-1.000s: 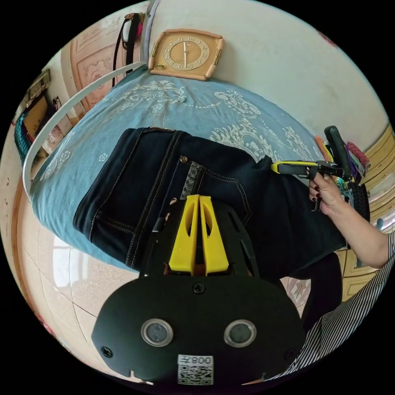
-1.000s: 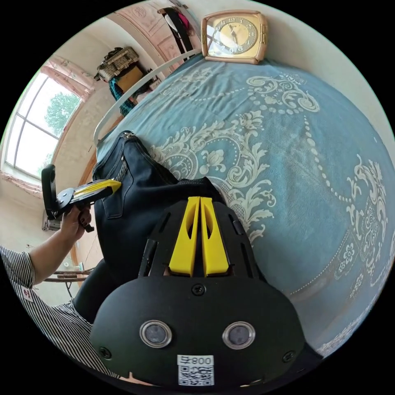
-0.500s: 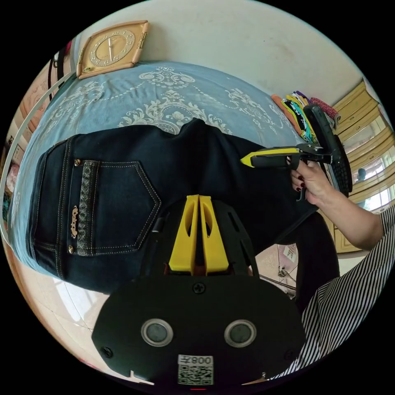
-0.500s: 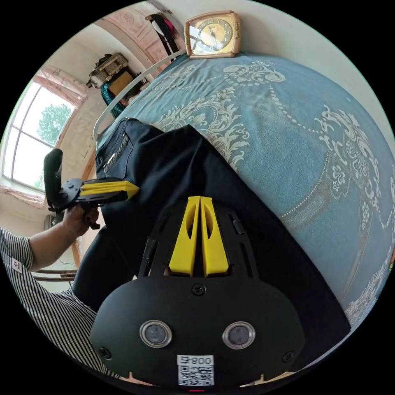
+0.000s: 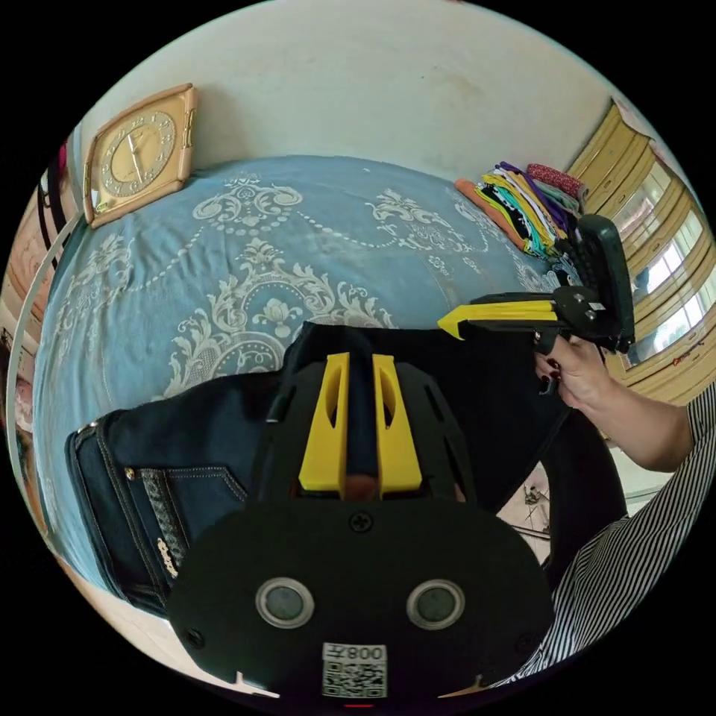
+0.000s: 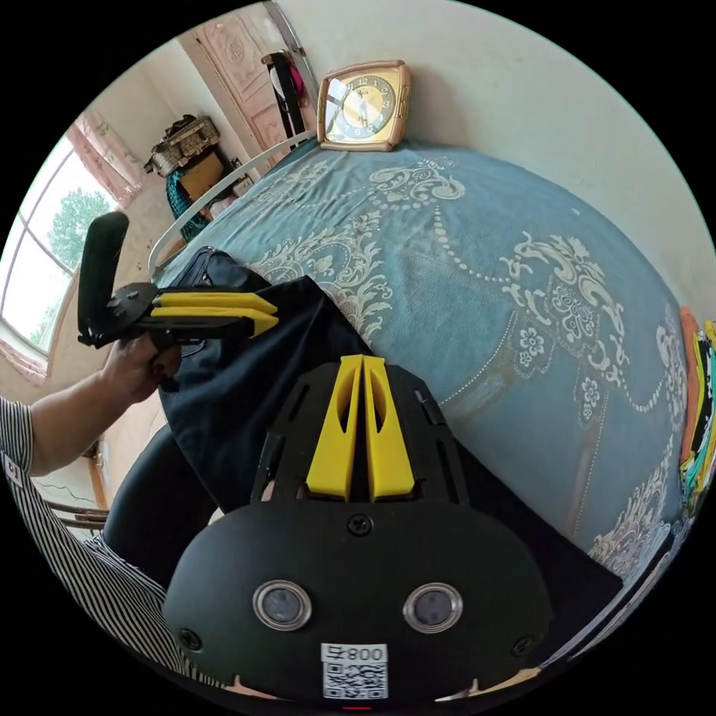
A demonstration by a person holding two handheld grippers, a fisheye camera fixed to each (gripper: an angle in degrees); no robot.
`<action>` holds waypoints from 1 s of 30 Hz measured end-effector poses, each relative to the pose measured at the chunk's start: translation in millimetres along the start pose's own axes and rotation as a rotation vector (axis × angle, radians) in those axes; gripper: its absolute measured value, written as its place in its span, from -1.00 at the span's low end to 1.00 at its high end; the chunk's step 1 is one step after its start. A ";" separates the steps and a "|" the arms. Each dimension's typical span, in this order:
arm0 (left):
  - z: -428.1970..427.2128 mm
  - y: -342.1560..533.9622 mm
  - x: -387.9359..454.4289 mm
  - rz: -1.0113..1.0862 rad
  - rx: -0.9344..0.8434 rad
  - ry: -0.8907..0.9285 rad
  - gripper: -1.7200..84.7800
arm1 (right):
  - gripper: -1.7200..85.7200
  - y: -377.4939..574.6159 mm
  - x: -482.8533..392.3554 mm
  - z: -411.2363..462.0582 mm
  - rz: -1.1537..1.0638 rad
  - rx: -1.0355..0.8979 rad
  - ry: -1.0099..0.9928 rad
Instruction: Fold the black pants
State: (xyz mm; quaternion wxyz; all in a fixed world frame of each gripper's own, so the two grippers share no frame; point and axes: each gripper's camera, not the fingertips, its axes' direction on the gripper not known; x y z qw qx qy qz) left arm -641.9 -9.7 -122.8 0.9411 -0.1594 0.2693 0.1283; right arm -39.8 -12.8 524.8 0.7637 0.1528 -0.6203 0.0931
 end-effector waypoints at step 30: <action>138.4 -95.5 46.9 -0.033 0.001 -0.028 -0.96 | -0.96 -107.3 -108.6 -147.1 0.070 -0.046 0.029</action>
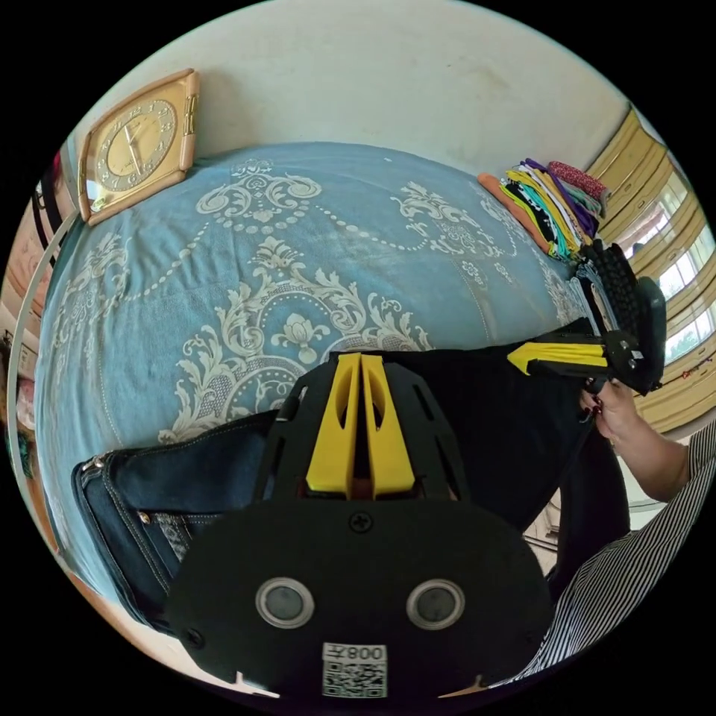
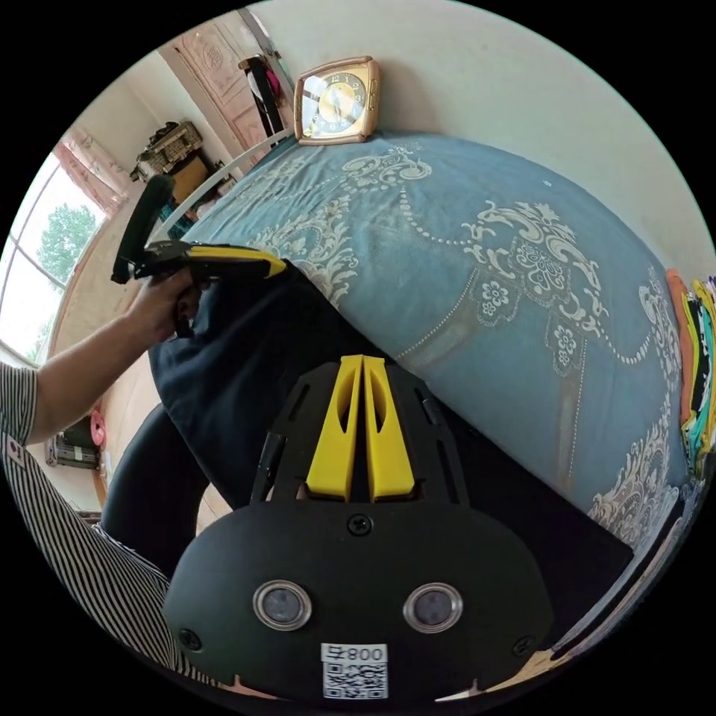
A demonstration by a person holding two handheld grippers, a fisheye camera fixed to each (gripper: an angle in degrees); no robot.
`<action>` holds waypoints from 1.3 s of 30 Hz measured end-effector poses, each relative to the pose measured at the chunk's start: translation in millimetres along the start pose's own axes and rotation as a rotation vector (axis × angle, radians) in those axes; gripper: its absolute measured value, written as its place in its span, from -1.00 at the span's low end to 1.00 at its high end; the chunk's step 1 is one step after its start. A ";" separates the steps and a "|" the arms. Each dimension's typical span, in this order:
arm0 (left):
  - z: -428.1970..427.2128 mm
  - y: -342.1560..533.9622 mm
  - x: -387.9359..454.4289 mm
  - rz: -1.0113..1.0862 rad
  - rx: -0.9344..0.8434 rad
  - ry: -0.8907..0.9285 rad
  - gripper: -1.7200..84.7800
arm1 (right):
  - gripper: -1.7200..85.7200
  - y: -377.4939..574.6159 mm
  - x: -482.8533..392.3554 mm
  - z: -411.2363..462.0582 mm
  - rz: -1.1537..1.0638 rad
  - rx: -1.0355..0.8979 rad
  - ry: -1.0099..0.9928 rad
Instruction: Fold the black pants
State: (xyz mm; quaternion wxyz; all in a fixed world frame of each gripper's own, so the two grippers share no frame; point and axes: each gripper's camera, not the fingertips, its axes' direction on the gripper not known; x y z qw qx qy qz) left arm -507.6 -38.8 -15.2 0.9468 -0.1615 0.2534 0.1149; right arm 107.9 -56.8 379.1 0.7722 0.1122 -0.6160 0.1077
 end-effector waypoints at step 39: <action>304.1 -211.2 396.6 0.615 -0.314 0.471 -0.74 | -0.76 304.8 176.1 -544.6 1.198 0.468 -0.004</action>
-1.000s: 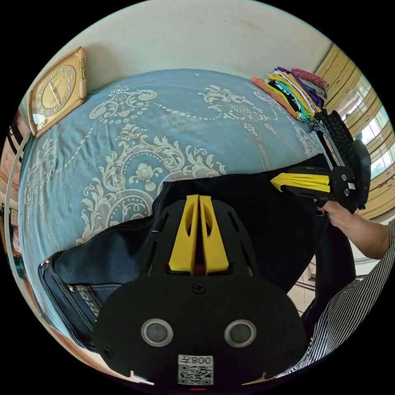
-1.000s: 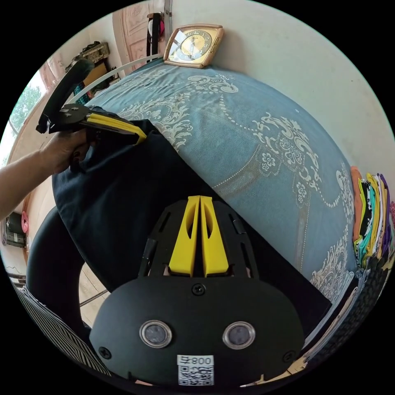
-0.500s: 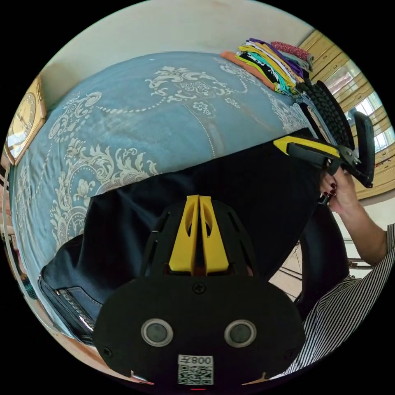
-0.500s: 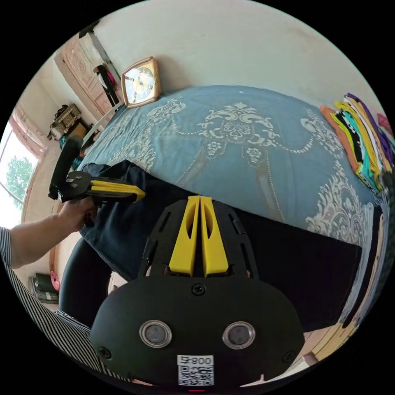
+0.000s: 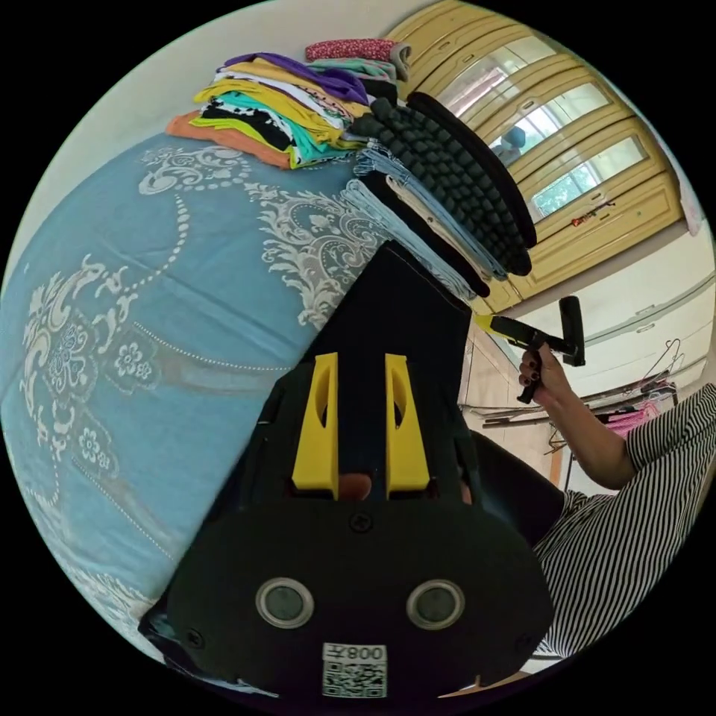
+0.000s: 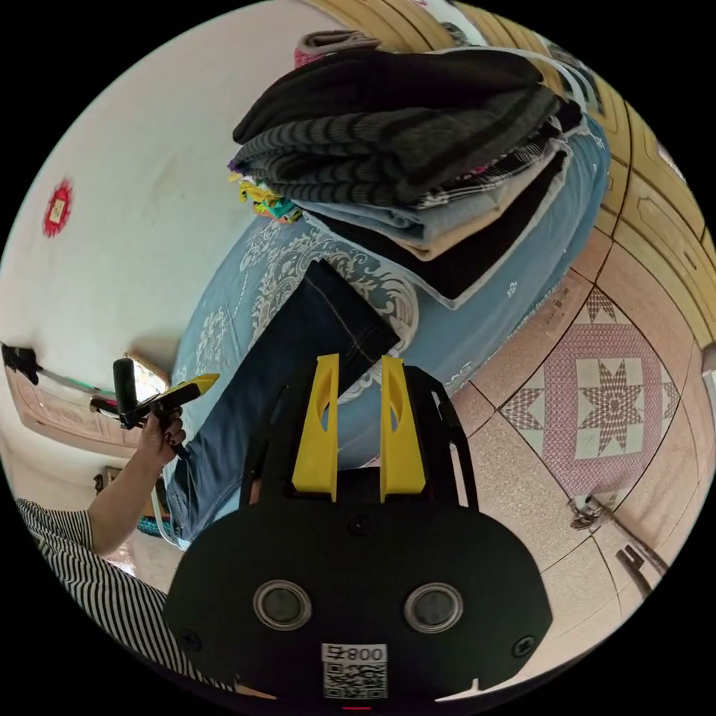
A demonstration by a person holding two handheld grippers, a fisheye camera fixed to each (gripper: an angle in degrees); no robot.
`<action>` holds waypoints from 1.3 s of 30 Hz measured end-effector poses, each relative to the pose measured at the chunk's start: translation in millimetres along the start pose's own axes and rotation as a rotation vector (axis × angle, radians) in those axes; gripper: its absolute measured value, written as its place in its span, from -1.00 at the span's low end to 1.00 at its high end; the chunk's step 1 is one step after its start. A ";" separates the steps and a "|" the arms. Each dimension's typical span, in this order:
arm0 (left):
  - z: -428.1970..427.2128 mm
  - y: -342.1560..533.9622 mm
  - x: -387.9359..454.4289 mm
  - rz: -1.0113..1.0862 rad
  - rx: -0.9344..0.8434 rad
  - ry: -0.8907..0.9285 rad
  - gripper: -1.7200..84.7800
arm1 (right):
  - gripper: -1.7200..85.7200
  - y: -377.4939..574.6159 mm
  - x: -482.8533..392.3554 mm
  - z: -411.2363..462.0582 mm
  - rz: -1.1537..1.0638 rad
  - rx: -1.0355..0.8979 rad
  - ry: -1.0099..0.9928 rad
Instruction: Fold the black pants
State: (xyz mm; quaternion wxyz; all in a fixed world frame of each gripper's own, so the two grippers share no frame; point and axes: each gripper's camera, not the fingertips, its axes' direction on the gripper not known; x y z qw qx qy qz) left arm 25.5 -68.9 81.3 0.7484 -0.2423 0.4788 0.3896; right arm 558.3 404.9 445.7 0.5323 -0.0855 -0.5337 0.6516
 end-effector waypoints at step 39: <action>44.8 -159.8 14.9 0.312 -0.095 0.115 -0.89 | -0.82 -21.5 -116.7 -150.5 -0.087 0.044 -0.289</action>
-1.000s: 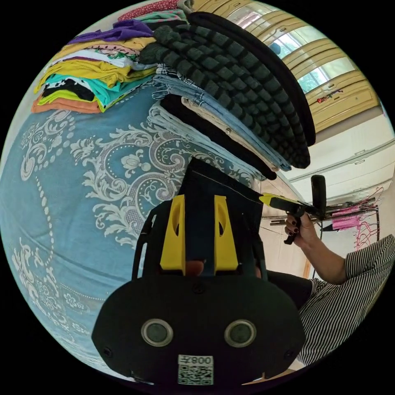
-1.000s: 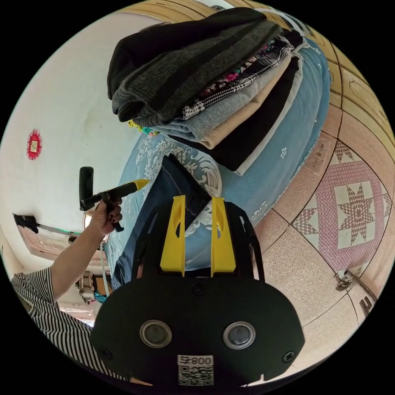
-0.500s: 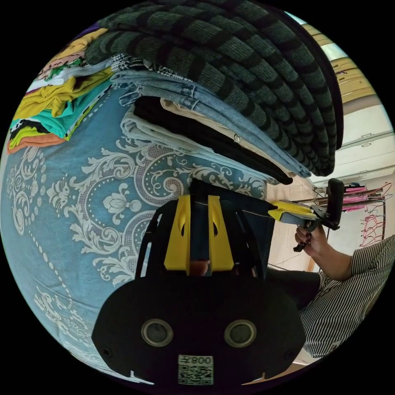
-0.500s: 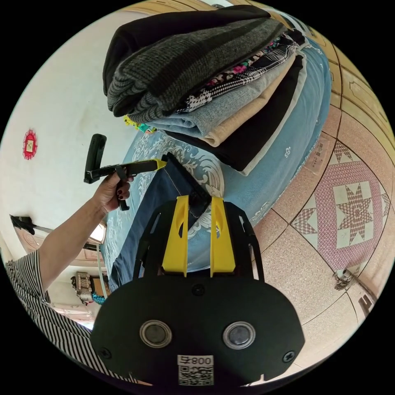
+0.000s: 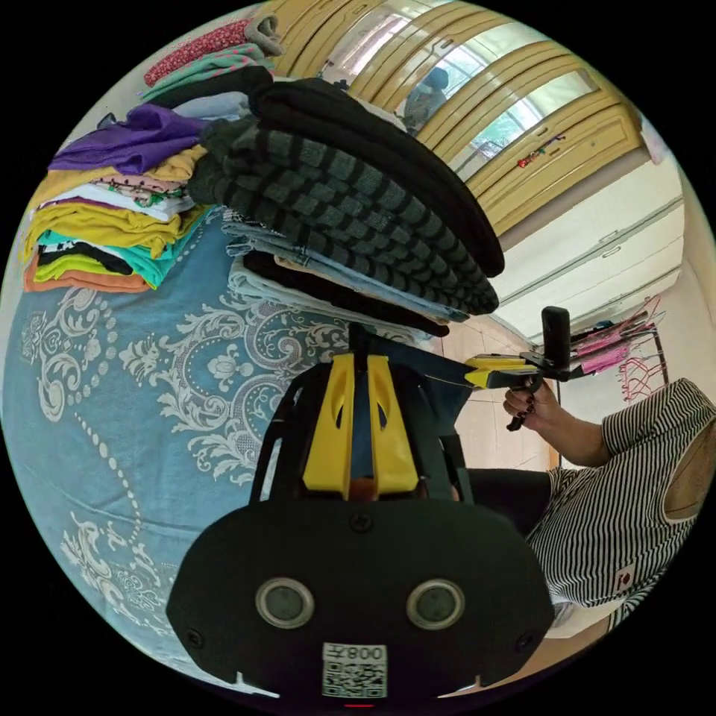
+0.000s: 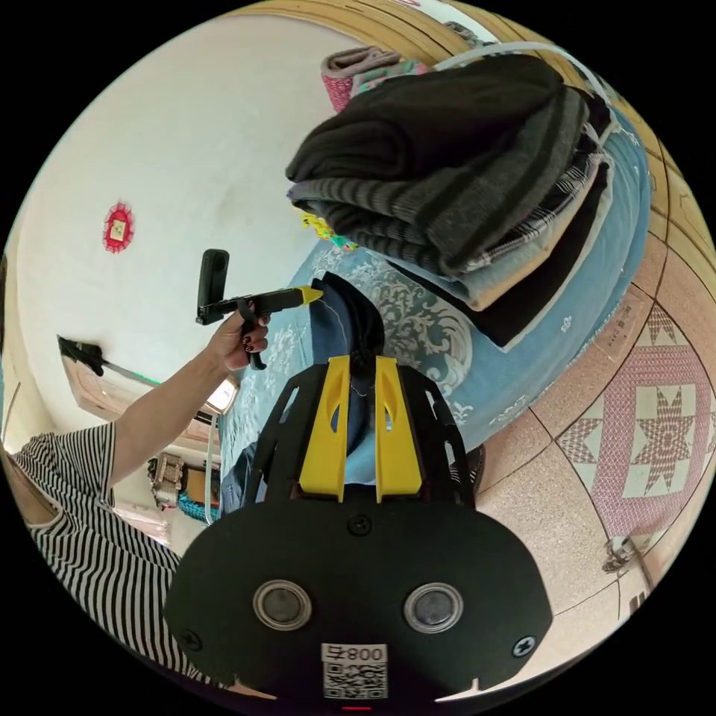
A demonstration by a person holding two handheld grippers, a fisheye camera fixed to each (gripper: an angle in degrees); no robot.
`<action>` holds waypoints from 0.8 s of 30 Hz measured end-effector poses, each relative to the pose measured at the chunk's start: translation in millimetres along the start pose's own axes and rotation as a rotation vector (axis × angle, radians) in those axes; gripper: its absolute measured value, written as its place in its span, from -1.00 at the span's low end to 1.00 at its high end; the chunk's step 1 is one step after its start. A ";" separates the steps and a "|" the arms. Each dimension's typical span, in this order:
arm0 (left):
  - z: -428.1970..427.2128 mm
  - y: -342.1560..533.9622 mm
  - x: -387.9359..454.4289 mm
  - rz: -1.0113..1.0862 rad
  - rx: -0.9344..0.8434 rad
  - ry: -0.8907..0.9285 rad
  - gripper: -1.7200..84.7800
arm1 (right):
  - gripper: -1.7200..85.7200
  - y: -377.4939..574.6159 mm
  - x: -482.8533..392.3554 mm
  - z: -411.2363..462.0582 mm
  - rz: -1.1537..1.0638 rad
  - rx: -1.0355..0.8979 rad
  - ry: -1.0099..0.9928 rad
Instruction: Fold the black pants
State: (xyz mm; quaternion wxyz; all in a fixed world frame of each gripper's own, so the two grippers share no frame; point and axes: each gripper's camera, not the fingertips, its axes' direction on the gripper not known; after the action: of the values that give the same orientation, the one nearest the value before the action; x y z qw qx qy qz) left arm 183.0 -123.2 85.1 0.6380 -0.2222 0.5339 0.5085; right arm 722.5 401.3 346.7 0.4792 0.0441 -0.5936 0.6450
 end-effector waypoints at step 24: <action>-144.5 338.9 7.3 -0.364 0.238 0.007 -0.90 | -0.82 203.0 -217.1 266.6 -0.601 -0.531 -0.134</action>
State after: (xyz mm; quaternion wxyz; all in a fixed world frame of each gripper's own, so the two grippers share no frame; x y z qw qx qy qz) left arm -183.7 -109.5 118.5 0.7393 -0.2400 0.5432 0.3175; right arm 566.5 96.4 141.7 0.6016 0.1324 -0.7299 0.2962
